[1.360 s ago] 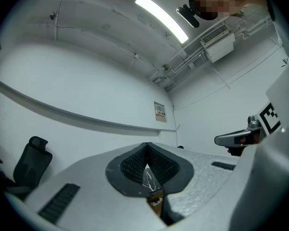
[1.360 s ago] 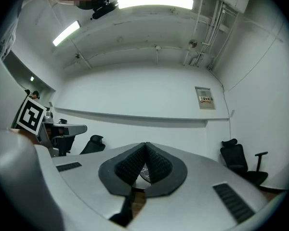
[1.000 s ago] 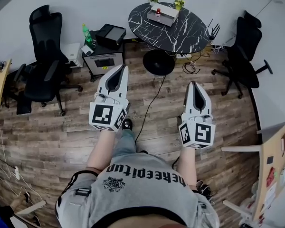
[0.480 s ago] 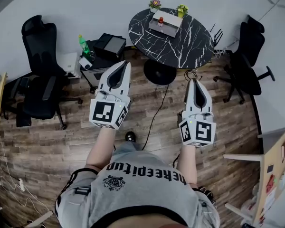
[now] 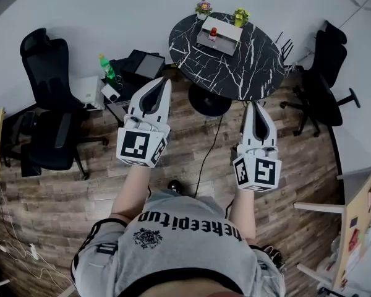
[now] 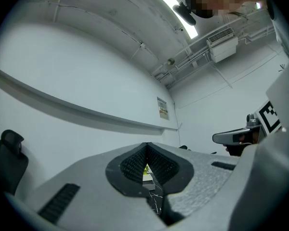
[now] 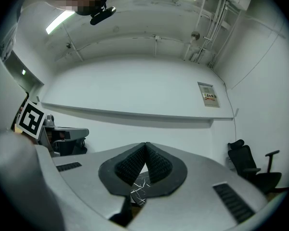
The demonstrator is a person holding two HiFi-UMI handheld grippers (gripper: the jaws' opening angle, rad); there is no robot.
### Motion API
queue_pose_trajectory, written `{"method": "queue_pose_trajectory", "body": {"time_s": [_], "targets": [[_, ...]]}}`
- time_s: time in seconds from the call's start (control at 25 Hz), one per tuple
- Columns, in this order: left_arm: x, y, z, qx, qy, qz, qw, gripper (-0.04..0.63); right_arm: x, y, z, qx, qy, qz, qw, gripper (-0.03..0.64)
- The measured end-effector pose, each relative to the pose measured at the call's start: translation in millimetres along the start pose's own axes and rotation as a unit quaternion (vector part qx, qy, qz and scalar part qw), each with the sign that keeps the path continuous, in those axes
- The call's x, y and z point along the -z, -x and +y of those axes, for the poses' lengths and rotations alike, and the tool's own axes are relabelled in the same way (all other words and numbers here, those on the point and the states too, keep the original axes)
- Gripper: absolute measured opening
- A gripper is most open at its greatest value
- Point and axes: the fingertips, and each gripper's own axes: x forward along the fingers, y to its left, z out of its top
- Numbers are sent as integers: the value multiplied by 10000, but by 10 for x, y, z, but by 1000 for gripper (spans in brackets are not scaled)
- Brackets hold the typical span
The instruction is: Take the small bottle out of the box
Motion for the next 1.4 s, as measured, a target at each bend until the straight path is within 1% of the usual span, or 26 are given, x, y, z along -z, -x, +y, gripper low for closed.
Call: {"method": "queue_pose_trajectory", "body": {"time_s": [0.24, 0.52, 0.68, 0.92, 1.4], "targets": [[183, -207, 203, 96, 154, 39, 9998, 3, 157, -219, 32, 116, 12, 153, 9998, -2], [374, -543, 320, 155, 219, 132, 9996, 3, 293, -547, -140, 186, 9, 239, 9995, -2], [411, -799, 443, 38, 163, 79, 9998, 3, 328, -848, -264, 105, 6, 175, 9998, -2], [416, -1332, 524, -130, 73, 9, 9999, 3, 296, -1380, -559, -110, 21, 55, 9999, -2], [516, -2342, 442, -456, -24, -16, 9990, 5, 331, -2242, -1334, -479, -11, -47, 9988, -2]]}}
